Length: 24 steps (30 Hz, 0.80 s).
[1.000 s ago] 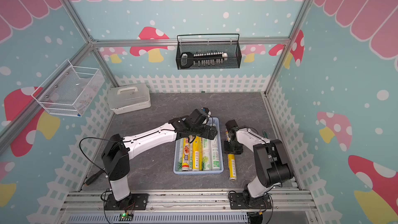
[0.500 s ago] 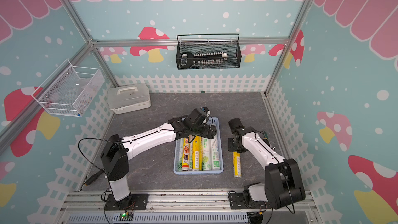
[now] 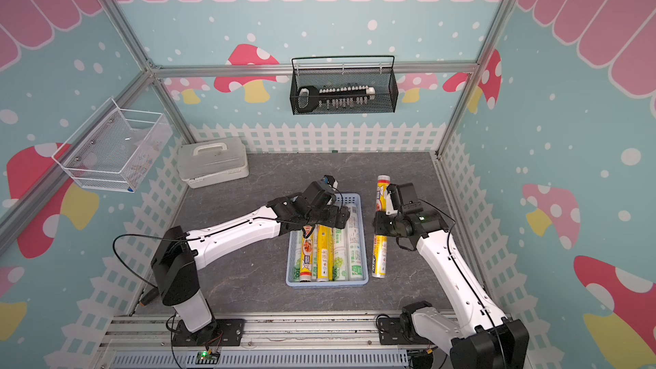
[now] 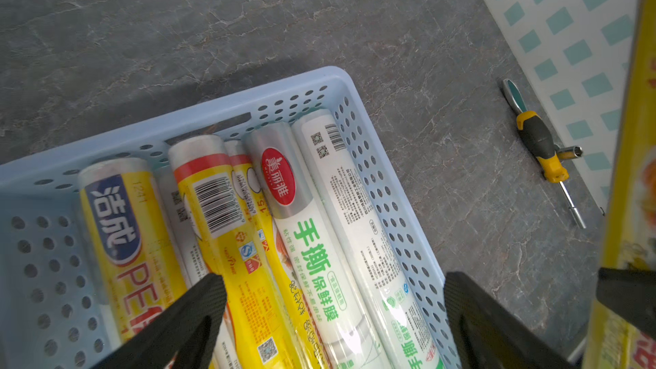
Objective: Put the plastic wrap into the basket
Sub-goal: Pick up the plastic wrap from the center of the board, then place the plastic wrap in the basket.
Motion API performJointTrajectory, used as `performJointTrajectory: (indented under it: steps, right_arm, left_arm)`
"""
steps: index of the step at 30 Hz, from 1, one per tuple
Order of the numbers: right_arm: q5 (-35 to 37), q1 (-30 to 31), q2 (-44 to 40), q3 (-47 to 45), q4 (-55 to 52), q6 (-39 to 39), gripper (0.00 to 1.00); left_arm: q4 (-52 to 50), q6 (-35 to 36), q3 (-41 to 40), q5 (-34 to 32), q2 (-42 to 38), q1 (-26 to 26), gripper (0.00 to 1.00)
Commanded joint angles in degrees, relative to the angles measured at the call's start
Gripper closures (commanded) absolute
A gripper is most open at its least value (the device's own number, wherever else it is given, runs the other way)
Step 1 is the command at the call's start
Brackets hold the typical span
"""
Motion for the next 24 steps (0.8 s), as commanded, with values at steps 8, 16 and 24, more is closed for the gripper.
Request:
performJointTrajectory:
  steps: [8, 16, 24]
  right_arm:
    - [-15.0, 2.8, 4.2, -0.8, 12.9, 7.9, 0.67]
    - [-14.5, 9.9, 12.1, -0.4, 17.4, 10.4, 0.66]
    - [-11.7, 14.6, 18.6, -1.6, 19.6, 12.7, 0.65]
  left_arm:
    - [2.7, -1.5, -6.0, -7.8, -6.4, 0.6, 0.01]
    - [4.6, -4.1, -11.2, -7.7, -10.1, 2.6, 0.01]
    - [8.5, -8.1, -18.2, -3.2, -14.6, 6.3, 0.01]
